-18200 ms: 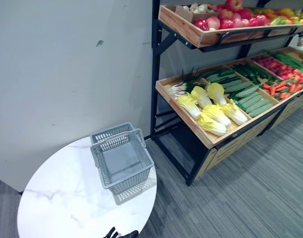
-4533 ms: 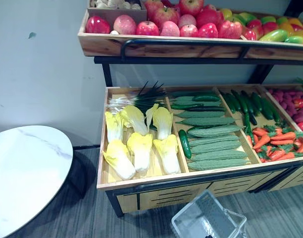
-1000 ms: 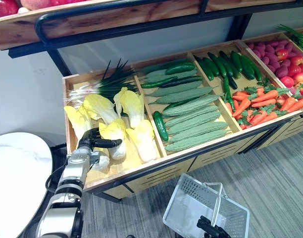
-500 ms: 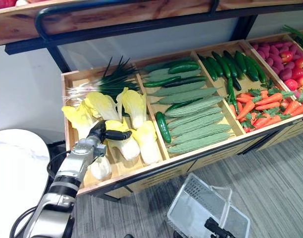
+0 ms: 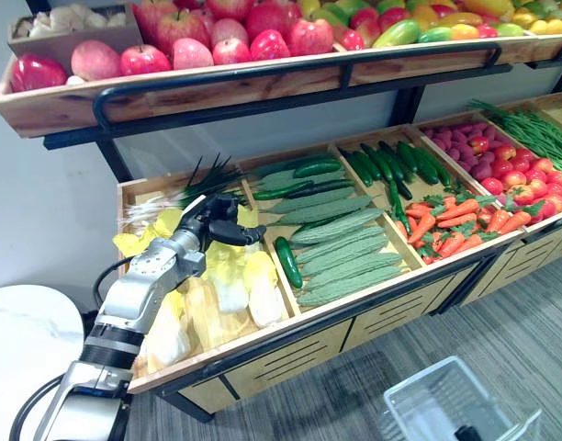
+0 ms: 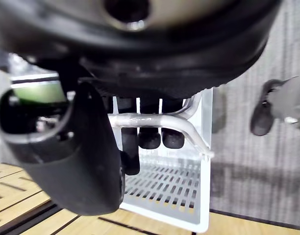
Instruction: Pick vegetable in the basket
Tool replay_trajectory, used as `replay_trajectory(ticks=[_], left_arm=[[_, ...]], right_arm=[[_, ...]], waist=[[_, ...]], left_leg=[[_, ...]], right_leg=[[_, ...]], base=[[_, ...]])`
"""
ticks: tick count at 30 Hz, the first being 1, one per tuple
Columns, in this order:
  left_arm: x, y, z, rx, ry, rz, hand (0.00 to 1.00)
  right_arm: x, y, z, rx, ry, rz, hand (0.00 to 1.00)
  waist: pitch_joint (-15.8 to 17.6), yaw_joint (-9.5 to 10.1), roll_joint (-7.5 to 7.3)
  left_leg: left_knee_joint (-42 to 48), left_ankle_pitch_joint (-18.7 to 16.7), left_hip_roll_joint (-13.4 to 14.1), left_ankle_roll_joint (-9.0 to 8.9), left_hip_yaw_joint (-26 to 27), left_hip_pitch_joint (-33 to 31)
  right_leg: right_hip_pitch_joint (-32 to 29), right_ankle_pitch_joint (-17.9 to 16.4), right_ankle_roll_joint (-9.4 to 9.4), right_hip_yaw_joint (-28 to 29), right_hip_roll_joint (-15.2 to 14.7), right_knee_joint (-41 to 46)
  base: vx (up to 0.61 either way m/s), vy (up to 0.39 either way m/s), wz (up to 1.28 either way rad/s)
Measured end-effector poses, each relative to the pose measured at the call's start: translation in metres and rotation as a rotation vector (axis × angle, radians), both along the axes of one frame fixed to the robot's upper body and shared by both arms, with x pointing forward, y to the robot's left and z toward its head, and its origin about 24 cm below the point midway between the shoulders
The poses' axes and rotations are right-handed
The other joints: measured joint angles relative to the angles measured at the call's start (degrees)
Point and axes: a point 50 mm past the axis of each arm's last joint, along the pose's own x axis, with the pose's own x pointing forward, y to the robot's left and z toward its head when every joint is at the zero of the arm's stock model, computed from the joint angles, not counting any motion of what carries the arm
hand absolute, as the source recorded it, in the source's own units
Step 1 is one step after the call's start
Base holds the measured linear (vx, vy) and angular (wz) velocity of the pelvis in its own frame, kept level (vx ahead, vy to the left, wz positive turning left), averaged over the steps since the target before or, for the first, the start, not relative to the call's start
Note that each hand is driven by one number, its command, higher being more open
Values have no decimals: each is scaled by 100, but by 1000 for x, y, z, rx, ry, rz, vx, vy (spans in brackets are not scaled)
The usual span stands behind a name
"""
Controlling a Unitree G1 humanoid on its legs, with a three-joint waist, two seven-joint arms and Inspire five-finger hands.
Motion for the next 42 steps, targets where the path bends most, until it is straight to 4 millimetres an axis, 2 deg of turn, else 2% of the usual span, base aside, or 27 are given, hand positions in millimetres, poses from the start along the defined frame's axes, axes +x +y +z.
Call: replay_trajectory(ticks=[3,4,5,7,9,12,16,17,23,29,35,42], left_arm=[[-10,-8,0,-3,-22,-45,0],[-17,-13,-3,-10,-25,-74,0],[-19,-15,-4,-16,-25,-86,0],[-24,-23,-10,-50,-24,-114,0],[-26,-27,-12,-64,-25,-121,0],[-26,-31,-12,-63,-35,-120,0],[-27,-33,-16,-68,-27,-107,0],[-27,-33,-18,-74,-21,-99,100],[-31,-24,-33,-88,23,-15,100],[-33,-12,-52,-130,85,79,100],[-37,-9,-61,-127,105,110,100],[-51,14,-75,-123,107,241,100]], right_arm=[[16,-20,34,-142,-85,10,0],[24,-32,56,-229,-133,21,0],[26,-37,64,-261,-155,24,0],[34,-53,98,-382,-243,26,0],[38,-61,117,-462,-290,41,0],[42,-63,130,-522,-326,82,0],[43,-61,130,-532,-312,120,0],[43,-59,126,-516,-295,133,0],[39,-43,102,-425,-186,218,0],[34,-40,96,-401,-158,229,0],[32,-40,95,-397,-151,228,0],[21,-27,78,-329,-126,209,0]], waist=[[-59,-50,17],[-186,-79,16],[-242,-89,19],[-415,-99,16],[-467,-98,10],[-499,-107,-28],[-509,-152,-60],[-515,-160,-50],[-545,-167,39],[-523,-167,176],[-498,-166,178],[-430,-175,169]], left_leg=[[0,-40,-20,11,63,33],[0,-36,-11,16,189,52],[0,-35,-11,18,210,51],[1,-11,-10,46,314,41],[1,1,-24,55,329,39],[1,21,-35,75,347,31],[1,34,-74,81,348,-7],[1,53,-92,114,348,-13],[3,54,-109,114,323,-12],[1,-15,-111,106,319,-33],[2,-4,-111,108,304,-46],[2,32,-110,128,258,-91]], right_leg=[[25,6,5,12,-28,-12],[30,31,28,22,-41,-49],[36,49,39,24,-45,-76],[57,115,101,43,-64,-198],[62,135,144,54,-80,-230],[59,188,148,78,-91,-251],[52,216,157,77,-134,-300],[52,219,158,76,-151,-311],[54,222,157,62,-171,-308],[58,219,157,55,-176,-305],[56,218,158,26,-181,-314],[45,217,157,13,-178,-344]], base=[[-137,-51,-4],[-128,-56,-3],[-123,-62,-4],[-76,-46,-3],[-30,-18,-1],[-36,-47,-3],[-3,-21,0],[39,-20,2],[28,-34,3],[-34,-45,1],[-21,-48,2],[-1,-5,0]])
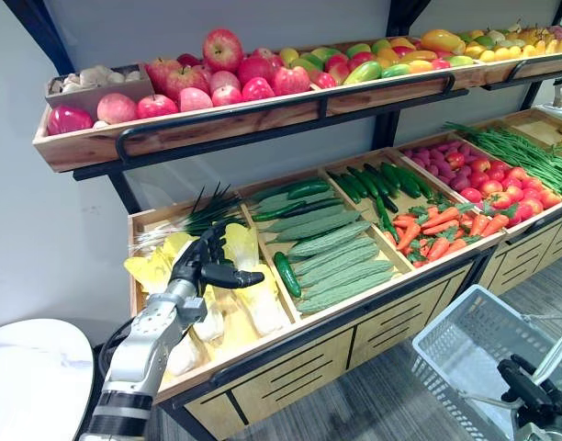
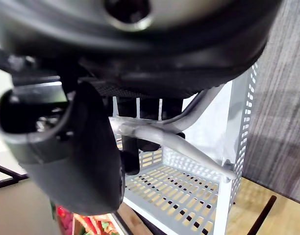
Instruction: Pick vegetable in the basket
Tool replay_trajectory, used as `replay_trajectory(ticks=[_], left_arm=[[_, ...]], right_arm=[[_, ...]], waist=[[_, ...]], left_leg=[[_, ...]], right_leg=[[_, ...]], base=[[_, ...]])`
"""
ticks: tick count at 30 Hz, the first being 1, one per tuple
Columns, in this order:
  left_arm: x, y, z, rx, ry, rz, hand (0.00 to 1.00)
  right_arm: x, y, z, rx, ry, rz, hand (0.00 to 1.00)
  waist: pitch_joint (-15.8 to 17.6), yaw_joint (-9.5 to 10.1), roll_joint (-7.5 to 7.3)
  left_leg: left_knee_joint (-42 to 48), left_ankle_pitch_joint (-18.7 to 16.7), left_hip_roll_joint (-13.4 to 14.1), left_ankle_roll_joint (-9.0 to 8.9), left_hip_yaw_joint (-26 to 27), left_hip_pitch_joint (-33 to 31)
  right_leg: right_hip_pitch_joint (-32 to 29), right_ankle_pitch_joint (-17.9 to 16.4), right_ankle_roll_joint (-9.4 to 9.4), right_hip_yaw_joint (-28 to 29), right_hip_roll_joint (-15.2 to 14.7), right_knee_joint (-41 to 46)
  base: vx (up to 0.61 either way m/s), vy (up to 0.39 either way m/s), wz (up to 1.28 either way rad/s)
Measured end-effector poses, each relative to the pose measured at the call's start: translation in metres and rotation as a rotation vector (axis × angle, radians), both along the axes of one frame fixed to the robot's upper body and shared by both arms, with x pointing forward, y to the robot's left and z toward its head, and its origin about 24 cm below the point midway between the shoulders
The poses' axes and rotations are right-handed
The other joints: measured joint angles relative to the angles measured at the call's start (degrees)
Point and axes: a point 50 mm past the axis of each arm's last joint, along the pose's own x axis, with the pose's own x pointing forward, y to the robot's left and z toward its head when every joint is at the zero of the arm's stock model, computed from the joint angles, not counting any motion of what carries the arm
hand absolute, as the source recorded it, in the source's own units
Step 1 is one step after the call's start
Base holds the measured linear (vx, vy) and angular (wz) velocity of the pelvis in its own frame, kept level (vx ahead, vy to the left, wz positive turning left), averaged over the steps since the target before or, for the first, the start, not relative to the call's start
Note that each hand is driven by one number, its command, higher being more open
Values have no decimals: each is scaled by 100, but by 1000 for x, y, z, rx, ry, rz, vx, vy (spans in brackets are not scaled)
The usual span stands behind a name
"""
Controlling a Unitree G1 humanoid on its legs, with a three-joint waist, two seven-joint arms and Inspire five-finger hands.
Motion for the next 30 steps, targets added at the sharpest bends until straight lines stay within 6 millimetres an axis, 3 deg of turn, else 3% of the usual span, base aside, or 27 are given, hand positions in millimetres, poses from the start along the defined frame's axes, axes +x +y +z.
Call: replay_trajectory(ticks=[15,25,30], left_arm=[[-16,49,-36,7,107,300,100],[-25,76,-29,9,58,498,100],[-27,87,-22,103,50,538,100]], right_arm=[[-1,25,-27,107,56,63,0],[-6,33,-39,147,107,82,0],[-7,33,-40,148,108,82,0]], waist=[[216,-21,-93],[258,-31,-123],[269,-29,-124]], left_leg=[[1,32,-5,14,-6,-141],[2,59,-13,28,-79,-246],[4,71,-11,24,-106,-249]], right_leg=[[-200,0,-7,79,16,23],[-291,-3,-20,40,11,41],[-277,-2,-25,7,13,42]], base=[[-7,-13,-1],[-40,-25,3],[-38,-21,3]])
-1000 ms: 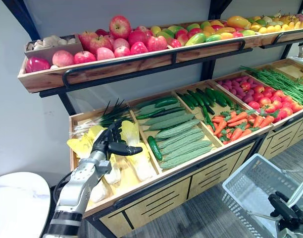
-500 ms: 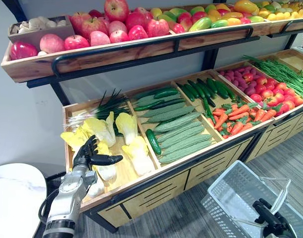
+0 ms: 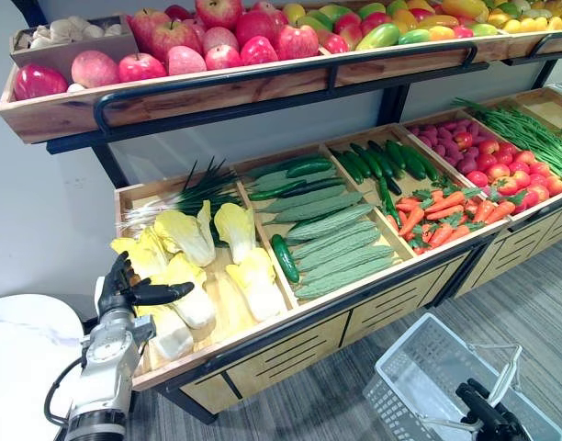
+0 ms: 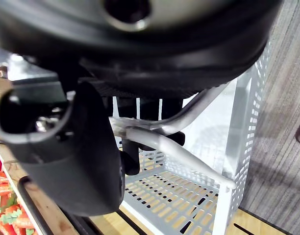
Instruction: Pick vegetable in the basket
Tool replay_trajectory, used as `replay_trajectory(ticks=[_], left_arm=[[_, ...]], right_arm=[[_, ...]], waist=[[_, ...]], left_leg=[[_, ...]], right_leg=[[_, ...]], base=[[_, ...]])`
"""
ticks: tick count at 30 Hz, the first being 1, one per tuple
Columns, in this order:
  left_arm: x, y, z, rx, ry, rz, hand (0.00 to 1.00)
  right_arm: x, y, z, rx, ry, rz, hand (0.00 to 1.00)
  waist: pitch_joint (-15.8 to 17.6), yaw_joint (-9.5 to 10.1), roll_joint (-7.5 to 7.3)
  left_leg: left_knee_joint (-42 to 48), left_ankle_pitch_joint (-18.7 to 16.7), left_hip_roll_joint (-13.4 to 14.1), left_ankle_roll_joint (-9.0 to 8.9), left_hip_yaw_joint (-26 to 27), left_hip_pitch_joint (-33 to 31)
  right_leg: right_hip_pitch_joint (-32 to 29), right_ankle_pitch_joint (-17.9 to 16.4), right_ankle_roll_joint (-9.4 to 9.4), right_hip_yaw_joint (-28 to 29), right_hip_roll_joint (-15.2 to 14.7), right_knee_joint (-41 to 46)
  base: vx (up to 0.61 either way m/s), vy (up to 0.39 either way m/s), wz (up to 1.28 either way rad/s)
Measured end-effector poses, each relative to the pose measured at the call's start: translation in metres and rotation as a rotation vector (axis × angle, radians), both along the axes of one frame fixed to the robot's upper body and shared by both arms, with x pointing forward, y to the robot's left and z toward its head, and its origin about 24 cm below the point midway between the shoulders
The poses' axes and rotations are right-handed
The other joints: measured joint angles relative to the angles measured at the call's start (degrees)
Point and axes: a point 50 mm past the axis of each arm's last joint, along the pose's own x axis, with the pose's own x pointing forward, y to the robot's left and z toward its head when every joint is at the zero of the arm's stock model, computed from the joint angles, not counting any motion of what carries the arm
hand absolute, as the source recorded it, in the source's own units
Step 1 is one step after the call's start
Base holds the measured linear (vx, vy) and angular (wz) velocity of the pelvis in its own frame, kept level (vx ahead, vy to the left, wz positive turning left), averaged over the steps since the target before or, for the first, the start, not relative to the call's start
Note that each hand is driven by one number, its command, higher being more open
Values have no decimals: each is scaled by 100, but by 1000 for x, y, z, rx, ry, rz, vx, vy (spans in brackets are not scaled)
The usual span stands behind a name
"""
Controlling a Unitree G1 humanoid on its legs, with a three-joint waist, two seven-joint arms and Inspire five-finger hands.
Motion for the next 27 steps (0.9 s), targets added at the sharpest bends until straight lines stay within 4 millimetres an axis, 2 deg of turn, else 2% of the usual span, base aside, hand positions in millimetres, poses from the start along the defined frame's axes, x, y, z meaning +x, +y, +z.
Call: replay_trajectory(ticks=[6,11,20,27], left_arm=[[-3,14,16,45,-39,17,100],[-2,13,17,46,-41,-16,100],[16,-23,10,64,4,-229,100],[35,-45,16,98,1,-328,100]], right_arm=[[-5,-1,4,-17,-3,5,0],[-4,1,5,-19,-7,18,0],[4,13,2,1,-7,73,0],[17,24,2,17,-35,117,0]], waist=[[28,28,45],[50,15,75],[98,-6,13],[306,-87,-31]], left_leg=[[0,3,1,4,-24,1],[0,5,10,5,-7,3],[1,7,5,3,93,6],[1,39,-15,44,157,-124]], right_leg=[[18,-1,1,-29,-4,7],[0,-4,-4,-18,2,16],[-79,-4,-5,82,14,69],[-299,1,-8,149,12,185]], base=[[-39,-17,3],[-31,-13,-1],[-1,0,-4],[-46,-7,-5]])
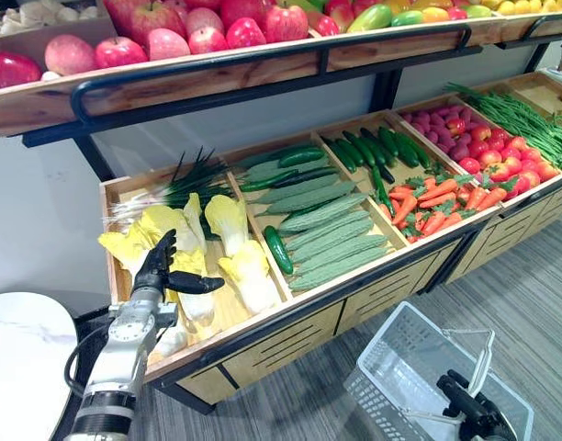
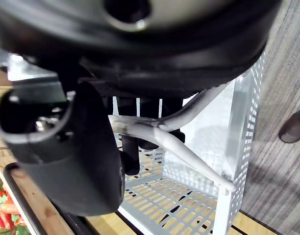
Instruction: Pick vegetable in the basket
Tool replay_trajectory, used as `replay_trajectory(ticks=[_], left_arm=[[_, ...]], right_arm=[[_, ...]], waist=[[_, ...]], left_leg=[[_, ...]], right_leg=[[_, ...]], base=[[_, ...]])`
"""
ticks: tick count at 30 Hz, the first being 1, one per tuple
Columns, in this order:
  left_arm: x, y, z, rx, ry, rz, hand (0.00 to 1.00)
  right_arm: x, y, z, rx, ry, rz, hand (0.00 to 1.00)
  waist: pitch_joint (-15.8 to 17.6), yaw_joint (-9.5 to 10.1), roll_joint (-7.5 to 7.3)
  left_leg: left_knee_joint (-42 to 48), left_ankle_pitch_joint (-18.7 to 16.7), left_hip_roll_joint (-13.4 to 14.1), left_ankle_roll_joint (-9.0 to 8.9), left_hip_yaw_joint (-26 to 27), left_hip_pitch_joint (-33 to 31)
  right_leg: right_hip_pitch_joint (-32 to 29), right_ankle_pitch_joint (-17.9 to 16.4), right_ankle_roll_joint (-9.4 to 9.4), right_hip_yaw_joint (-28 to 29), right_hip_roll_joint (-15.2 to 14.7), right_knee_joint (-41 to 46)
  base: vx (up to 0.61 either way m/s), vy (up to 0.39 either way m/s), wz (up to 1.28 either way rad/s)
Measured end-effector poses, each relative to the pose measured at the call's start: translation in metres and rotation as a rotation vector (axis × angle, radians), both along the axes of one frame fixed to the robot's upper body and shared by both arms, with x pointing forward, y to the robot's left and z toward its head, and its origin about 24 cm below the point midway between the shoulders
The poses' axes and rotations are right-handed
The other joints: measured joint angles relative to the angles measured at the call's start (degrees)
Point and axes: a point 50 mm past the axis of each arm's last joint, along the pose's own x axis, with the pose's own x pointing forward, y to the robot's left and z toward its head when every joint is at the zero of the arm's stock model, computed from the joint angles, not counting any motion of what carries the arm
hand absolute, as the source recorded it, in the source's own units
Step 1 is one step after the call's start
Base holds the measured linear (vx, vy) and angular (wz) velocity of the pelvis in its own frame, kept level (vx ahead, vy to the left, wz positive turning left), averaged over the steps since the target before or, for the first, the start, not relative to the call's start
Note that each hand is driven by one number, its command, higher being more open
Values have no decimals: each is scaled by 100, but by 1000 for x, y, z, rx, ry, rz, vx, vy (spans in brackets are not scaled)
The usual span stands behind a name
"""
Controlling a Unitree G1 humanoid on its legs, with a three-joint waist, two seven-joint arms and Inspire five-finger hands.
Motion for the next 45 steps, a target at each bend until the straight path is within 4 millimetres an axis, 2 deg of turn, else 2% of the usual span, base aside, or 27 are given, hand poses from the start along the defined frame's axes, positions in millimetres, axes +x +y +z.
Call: replay_trajectory(ticks=[5,10,19,22,25,28,33,36,41,45], left_arm=[[12,0,-3,32,46,50,100],[15,2,1,48,56,101,100],[19,23,29,157,15,180,100],[20,23,35,163,-5,174,100],[21,19,39,194,-9,118,100],[23,10,33,226,34,19,100],[25,-34,6,297,154,-255,100],[25,-44,7,325,139,-294,100],[27,-44,5,383,172,-298,100],[33,-35,4,469,236,-291,100]], right_arm=[[14,8,0,10,-25,35,0],[16,9,1,7,-34,33,0],[17,10,2,5,-45,30,0],[17,9,2,14,-47,20,0],[18,10,3,26,-60,14,0],[21,10,4,24,-69,17,0],[35,19,7,33,-96,57,0],[34,21,6,39,-95,60,0],[36,22,7,36,-104,62,0],[40,24,9,23,-120,82,0]], waist=[[208,-55,-16],[291,-59,-16],[373,-20,16],[404,32,42],[460,89,62],[496,90,68],[648,24,33],[713,-4,72],[761,-5,152],[805,-11,142]], left_leg=[[3,32,-13,29,15,-93],[6,47,-36,38,9,-172],[28,93,-37,63,-116,-302],[28,116,-37,83,-173,-330],[19,136,-32,95,-203,-350],[3,140,-21,98,-203,-365],[4,146,-42,107,-147,-453],[5,146,-44,106,-135,-449],[4,145,-45,105,-73,-448],[2,139,-55,101,-11,-455]], right_leg=[[-141,8,-8,28,4,81],[-226,13,-13,27,3,98],[-317,7,-15,-88,-13,139],[-320,4,-16,-152,-23,149],[-341,-10,-33,-187,-26,187],[-368,-12,-34,-191,-30,212],[-520,-8,-29,-138,-47,275],[-522,-8,-28,-117,-46,274],[-552,-6,-27,-62,-41,279],[-619,3,-7,-2,-44,333]], base=[[-43,-1,-2],[0,0,0],[-22,5,6],[-30,7,10],[-42,3,6],[-46,7,1],[-7,17,-4],[11,15,-3],[-1,22,-6],[-36,23,-8]])
